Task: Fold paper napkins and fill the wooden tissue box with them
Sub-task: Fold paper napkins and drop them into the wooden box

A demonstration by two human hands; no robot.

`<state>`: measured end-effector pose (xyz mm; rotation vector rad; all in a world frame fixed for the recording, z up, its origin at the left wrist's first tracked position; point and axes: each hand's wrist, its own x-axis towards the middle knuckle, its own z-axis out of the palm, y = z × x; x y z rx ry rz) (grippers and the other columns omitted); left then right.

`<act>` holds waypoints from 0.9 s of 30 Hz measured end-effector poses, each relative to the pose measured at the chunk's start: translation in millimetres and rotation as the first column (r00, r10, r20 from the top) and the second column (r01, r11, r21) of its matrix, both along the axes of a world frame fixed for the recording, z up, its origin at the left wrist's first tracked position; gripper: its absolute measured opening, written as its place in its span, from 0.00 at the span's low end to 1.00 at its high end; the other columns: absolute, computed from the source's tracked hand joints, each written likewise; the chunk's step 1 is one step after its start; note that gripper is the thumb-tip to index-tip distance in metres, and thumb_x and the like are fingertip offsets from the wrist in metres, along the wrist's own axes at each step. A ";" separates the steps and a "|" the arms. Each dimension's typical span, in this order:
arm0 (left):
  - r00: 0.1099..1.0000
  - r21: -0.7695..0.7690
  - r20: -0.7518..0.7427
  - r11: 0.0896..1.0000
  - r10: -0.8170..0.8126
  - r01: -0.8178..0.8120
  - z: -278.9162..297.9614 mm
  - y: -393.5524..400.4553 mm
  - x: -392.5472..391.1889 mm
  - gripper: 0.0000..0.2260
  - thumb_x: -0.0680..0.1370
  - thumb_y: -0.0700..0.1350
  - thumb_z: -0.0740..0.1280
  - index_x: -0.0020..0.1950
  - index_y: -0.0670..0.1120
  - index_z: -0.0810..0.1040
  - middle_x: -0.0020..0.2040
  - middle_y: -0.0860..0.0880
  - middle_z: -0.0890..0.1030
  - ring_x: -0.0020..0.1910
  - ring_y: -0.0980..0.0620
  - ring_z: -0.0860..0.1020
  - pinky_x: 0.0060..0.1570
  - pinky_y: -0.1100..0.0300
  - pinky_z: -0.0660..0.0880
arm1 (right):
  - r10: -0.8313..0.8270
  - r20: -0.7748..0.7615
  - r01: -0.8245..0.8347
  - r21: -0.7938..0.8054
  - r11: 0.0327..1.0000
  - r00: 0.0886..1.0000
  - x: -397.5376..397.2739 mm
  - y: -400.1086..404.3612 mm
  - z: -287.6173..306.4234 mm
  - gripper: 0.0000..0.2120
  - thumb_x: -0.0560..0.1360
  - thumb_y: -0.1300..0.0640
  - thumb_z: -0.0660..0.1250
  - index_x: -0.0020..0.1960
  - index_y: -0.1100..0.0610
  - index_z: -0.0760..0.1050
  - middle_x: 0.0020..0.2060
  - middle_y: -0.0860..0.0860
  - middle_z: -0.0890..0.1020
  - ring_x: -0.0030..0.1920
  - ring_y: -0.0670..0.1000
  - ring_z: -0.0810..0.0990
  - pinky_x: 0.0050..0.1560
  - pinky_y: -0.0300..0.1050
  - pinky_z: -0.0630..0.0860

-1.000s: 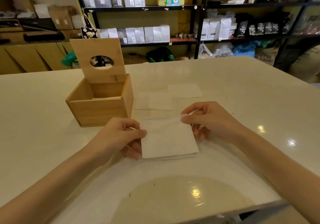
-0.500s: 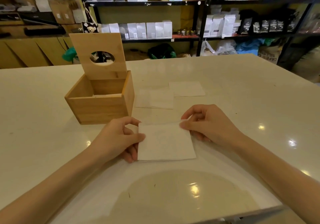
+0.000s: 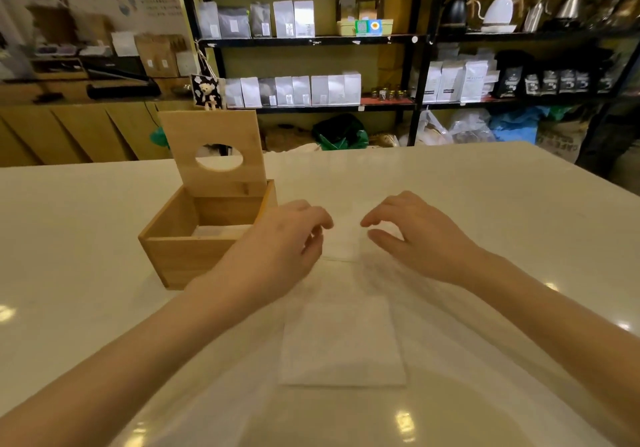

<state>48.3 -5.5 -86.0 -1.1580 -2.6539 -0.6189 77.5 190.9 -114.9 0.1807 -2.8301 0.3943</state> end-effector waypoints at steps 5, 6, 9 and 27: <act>0.995 -0.229 0.047 0.969 -0.085 0.094 42.5 33.0 -55.1 0.14 0.76 0.44 0.64 0.62 0.48 0.74 0.58 0.51 0.77 0.53 0.57 0.73 0.51 0.66 0.69 | 0.036 0.024 -0.039 0.108 0.993 0.999 -49.1 9.0 -6.3 0.14 0.78 0.52 0.58 0.62 0.51 0.73 0.61 0.49 0.77 0.62 0.50 0.69 0.61 0.45 0.67; 0.995 -0.299 0.061 0.950 -0.079 0.093 42.3 39.6 -66.8 0.15 0.76 0.44 0.64 0.62 0.47 0.74 0.60 0.50 0.77 0.55 0.55 0.74 0.52 0.64 0.70 | 0.041 0.039 -0.046 0.124 0.991 0.998 -55.5 9.6 -9.6 0.15 0.78 0.51 0.58 0.63 0.51 0.73 0.62 0.49 0.76 0.63 0.51 0.68 0.61 0.46 0.67; 0.995 -0.496 0.098 0.865 -0.033 0.078 28.9 55.9 -96.2 0.17 0.75 0.45 0.66 0.64 0.45 0.72 0.62 0.47 0.76 0.59 0.49 0.73 0.56 0.60 0.70 | 0.060 0.089 -0.074 0.171 0.983 0.994 -69.1 10.1 -17.9 0.18 0.77 0.49 0.57 0.65 0.52 0.71 0.65 0.49 0.74 0.65 0.52 0.66 0.63 0.48 0.66; 0.989 -0.687 0.117 0.726 0.090 0.016 -2.7 70.2 -132.4 0.10 0.73 0.43 0.67 0.53 0.42 0.75 0.53 0.44 0.76 0.46 0.48 0.71 0.43 0.60 0.68 | 0.097 0.051 -0.100 0.051 0.994 0.994 -81.3 4.8 -21.7 0.12 0.73 0.55 0.63 0.55 0.56 0.74 0.56 0.51 0.77 0.61 0.52 0.68 0.60 0.46 0.63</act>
